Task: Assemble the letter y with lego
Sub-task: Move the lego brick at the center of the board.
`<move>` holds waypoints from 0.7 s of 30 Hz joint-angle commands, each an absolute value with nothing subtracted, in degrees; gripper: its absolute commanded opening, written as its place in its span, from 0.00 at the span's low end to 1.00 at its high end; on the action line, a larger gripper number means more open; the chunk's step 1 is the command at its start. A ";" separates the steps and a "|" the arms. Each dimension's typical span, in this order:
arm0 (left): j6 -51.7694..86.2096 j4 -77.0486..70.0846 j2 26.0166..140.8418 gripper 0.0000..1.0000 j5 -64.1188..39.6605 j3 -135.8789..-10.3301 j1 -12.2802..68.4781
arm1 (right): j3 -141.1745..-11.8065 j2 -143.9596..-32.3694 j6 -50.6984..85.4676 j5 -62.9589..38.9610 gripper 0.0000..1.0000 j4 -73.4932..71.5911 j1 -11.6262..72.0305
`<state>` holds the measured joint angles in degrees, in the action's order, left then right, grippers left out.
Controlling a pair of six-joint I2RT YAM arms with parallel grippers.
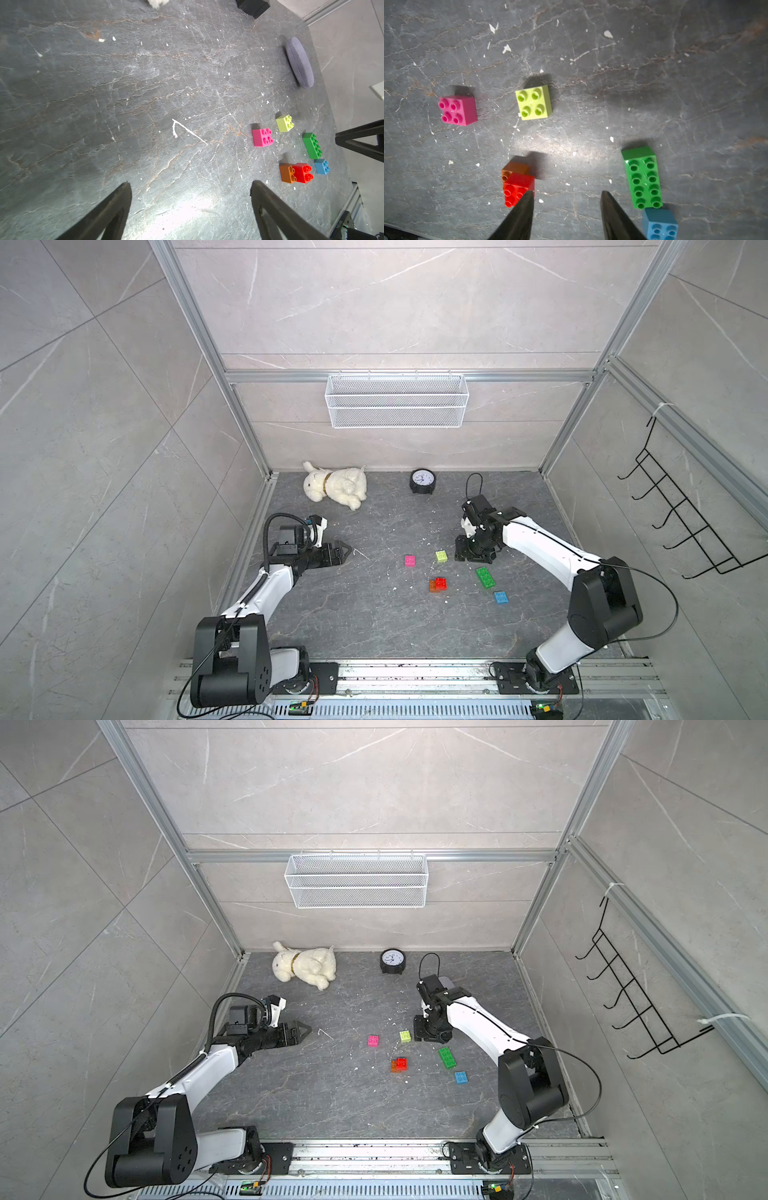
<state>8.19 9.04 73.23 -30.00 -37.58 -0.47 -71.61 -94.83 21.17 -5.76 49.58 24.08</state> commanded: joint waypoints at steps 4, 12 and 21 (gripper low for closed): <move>6.87 10.64 74.52 0.93 -29.26 -39.33 -2.37 | -76.81 -99.13 19.24 -3.08 0.55 52.38 26.98; 6.91 10.89 75.34 0.93 -29.93 -39.55 -2.38 | -73.53 -98.41 20.25 -1.76 0.55 52.41 27.14; 6.62 11.30 75.83 0.93 -29.94 -39.64 -2.64 | -73.80 -99.44 21.73 -1.40 0.55 51.17 29.64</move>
<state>8.10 10.48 75.40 -29.45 -37.58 -2.28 -72.23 -98.80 20.97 -2.59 50.52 28.03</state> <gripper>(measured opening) 0.928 0.548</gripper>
